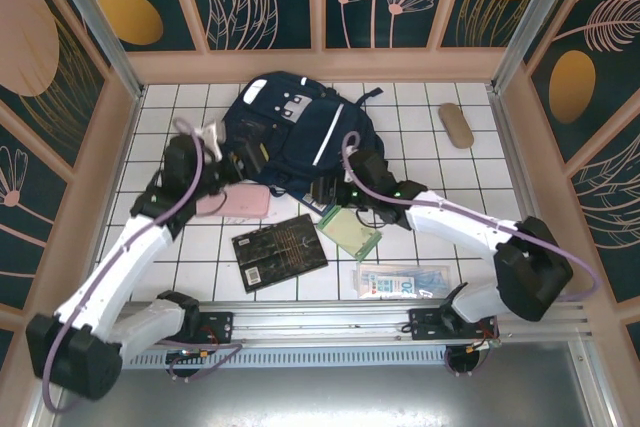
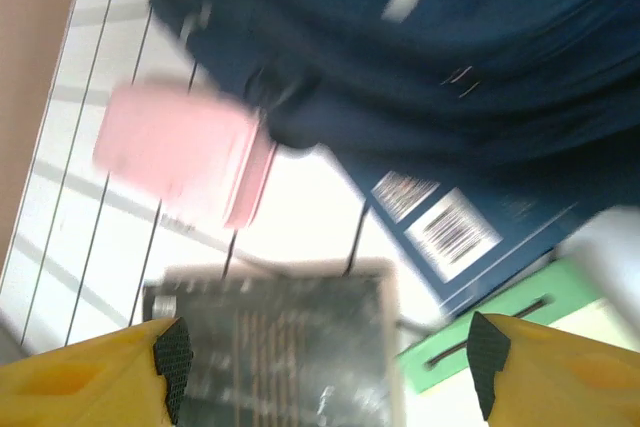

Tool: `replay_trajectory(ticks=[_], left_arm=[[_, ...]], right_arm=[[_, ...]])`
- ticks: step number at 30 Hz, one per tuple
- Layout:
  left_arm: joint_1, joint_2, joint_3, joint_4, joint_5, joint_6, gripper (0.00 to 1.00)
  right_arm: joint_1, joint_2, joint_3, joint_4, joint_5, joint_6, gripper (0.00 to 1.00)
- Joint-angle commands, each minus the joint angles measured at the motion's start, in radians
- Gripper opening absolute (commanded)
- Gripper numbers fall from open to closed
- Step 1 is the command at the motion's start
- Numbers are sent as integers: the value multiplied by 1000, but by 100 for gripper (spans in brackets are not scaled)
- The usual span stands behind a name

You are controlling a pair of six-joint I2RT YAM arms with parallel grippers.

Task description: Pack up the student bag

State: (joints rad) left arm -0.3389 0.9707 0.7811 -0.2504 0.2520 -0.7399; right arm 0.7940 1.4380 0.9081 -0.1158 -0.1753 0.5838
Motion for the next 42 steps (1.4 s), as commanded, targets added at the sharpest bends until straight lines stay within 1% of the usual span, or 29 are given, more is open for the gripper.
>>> replay_trajectory(ticks=[1,3,5,8,13,19,25,30,35,39,42], left_arm=[[1,-121,-150,-120,-129,-155,82],[1,-200,-230,-152,-129,-214,83],[1,-244,-288,-193,-130,-252,84],[1,-267,-351,-248,-118,-255,84],[1,-316,-447,-217,-77,-276,84],[1,-239,-467,-168,-37,-236,84],[1,-146,-505,-97,-7,-240,84],[1,-118,-525,-52,13,-243,84],[1,-87,-541,-8,39,-243,84],[1,-75,-547,19,60,-240,84],[1,-75,-546,23,64,-240,84]], right_arm=[[50,95,78,-122,-177,-58,74],[81,135,86,-139,-190,-53,74],[103,166,80,-133,-210,-36,74],[128,229,90,-154,-199,-15,73],[151,298,96,-159,-150,18,73],[152,329,91,-184,-78,46,73],[156,339,93,-199,-47,48,73],[154,329,98,-234,13,42,74],[155,334,100,-235,13,39,73],[157,267,74,-161,-73,31,73],[158,233,73,-148,-102,19,73]])
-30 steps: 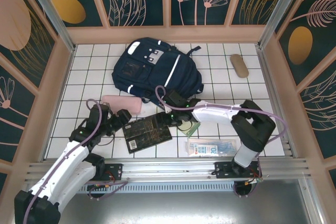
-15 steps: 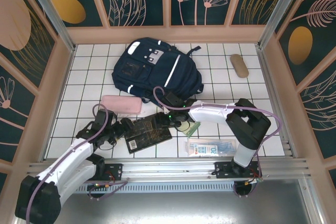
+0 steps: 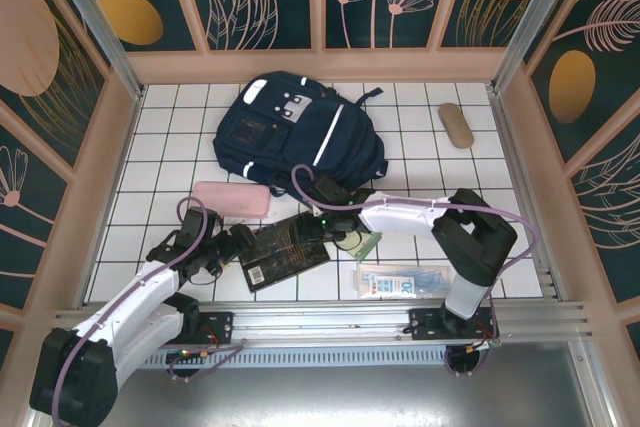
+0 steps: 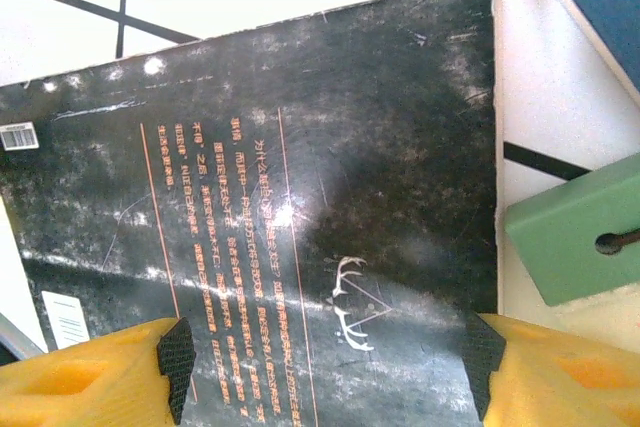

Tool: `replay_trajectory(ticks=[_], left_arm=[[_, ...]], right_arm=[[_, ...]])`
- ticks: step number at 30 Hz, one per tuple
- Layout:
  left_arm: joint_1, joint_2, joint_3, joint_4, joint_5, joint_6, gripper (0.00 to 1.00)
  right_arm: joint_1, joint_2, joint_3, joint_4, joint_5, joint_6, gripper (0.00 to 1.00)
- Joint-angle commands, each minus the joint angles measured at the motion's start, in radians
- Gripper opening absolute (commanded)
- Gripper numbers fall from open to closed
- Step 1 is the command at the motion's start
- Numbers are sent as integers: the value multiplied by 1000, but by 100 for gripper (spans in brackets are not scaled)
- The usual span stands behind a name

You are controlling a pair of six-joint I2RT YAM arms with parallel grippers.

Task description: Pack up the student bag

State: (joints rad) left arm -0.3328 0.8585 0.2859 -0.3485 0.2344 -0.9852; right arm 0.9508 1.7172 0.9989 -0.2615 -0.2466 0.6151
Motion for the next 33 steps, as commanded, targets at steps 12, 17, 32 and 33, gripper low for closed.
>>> replay_trajectory(ticks=[12,17,32,33], left_arm=[[-5,32,-54,129,95,3,83],[-5,39,-58,143,104,4,83],[-7,97,-71,246,182,17,81],[-7,97,-73,249,185,17,81]], right_arm=[[-1,-60,-61,-43,39,-20,73],[-1,-53,-75,-16,15,-20,73],[7,-29,58,60,-144,1,68],[5,-38,55,70,-168,6,67]])
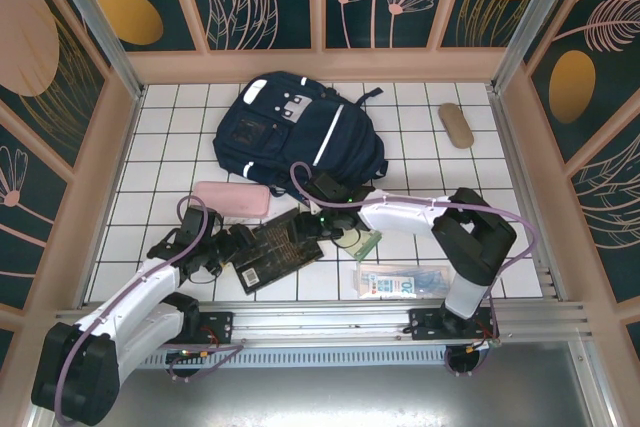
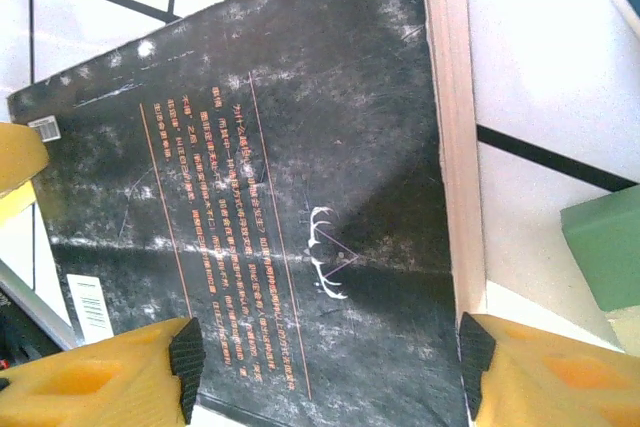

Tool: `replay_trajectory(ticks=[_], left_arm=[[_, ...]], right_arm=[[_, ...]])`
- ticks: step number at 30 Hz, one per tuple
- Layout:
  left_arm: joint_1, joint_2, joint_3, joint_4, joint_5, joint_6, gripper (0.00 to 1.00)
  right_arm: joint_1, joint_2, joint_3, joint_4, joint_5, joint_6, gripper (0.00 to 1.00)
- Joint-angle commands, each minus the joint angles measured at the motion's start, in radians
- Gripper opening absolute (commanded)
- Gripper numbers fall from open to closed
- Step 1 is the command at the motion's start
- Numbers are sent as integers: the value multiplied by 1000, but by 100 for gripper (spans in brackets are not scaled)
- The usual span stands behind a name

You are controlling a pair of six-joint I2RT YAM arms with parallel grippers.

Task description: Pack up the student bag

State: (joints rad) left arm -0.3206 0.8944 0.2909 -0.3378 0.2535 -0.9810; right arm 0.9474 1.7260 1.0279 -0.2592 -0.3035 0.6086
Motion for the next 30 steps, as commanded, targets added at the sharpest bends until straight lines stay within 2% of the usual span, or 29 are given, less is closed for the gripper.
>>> replay_trajectory(ticks=[1,5,8,11,19,22,24,25,28,30], left_arm=[[-19,63,-78,240,168,14,81],[-18,66,-78,245,171,16,81],[-19,62,-78,247,172,18,81],[-19,56,-79,247,173,18,81],[-18,46,-79,242,171,21,81],[-19,49,-74,241,169,22,81],[-19,49,-63,230,165,28,81],[-19,46,-52,213,157,33,81],[-19,0,2,128,102,61,82],[-18,-44,58,60,47,92,83]], right_arm=[[7,-55,22,77,-142,17,65],[-1,-62,7,115,-243,36,58],[-12,-55,-18,156,-278,59,46],[-26,-37,-50,212,-313,96,38],[-65,38,-115,276,-325,141,30],[-82,49,-137,293,-305,138,20],[-91,56,-143,298,-281,145,6],[-98,58,-146,303,-277,157,3],[-129,41,-182,353,-282,246,0],[-165,19,-222,420,-320,361,0]])
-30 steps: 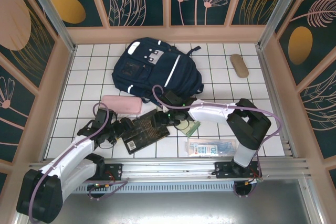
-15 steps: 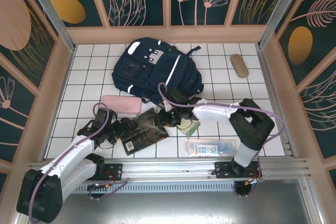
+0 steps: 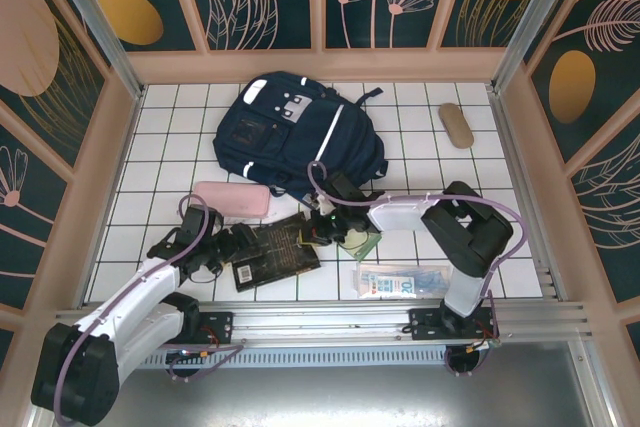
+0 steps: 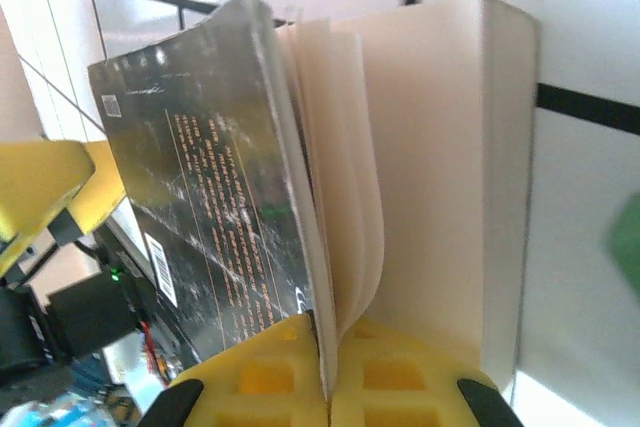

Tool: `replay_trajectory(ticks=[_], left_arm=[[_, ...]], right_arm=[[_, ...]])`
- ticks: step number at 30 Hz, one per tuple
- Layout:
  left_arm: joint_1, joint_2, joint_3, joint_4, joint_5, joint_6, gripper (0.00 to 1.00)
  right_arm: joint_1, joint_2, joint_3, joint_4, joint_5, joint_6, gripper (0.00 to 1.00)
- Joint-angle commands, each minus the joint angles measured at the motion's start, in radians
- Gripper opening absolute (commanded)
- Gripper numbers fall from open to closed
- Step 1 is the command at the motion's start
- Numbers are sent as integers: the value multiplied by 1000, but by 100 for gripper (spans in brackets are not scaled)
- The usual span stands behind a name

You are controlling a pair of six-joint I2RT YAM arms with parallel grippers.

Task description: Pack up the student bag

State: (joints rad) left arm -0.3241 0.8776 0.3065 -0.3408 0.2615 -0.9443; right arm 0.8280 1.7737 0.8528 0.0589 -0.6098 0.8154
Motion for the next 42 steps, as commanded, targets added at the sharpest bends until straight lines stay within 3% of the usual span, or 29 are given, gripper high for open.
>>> replay_trajectory(ticks=[1,7,12,14,16,20,23,28,38,42], left_arm=[[-16,-43,66,32,15,68,83],[-117,-61,197,-26,-54,203,84],[-296,80,373,-119,-129,398,83],[-324,171,470,-204,-112,501,81],[-354,230,490,-161,20,551,78],[-528,376,612,-242,-223,617,81],[-590,470,660,-297,-389,671,82],[-664,498,655,-304,-548,815,84],[-823,570,589,-219,-572,896,88],[-843,596,589,-212,-588,908,87]], right_arm=[[-60,-31,-49,107,-29,194,0],[-110,-33,-67,197,-123,370,0],[-125,-19,-56,190,-164,378,0],[-133,-23,-57,186,-175,375,0],[-140,-26,-58,186,-184,375,0],[-165,-33,-67,202,-213,387,0],[-187,-38,-70,209,-233,391,0],[-215,-37,-73,214,-264,388,0],[-246,-36,-89,237,-297,389,0],[-253,-31,-98,258,-304,399,0]])
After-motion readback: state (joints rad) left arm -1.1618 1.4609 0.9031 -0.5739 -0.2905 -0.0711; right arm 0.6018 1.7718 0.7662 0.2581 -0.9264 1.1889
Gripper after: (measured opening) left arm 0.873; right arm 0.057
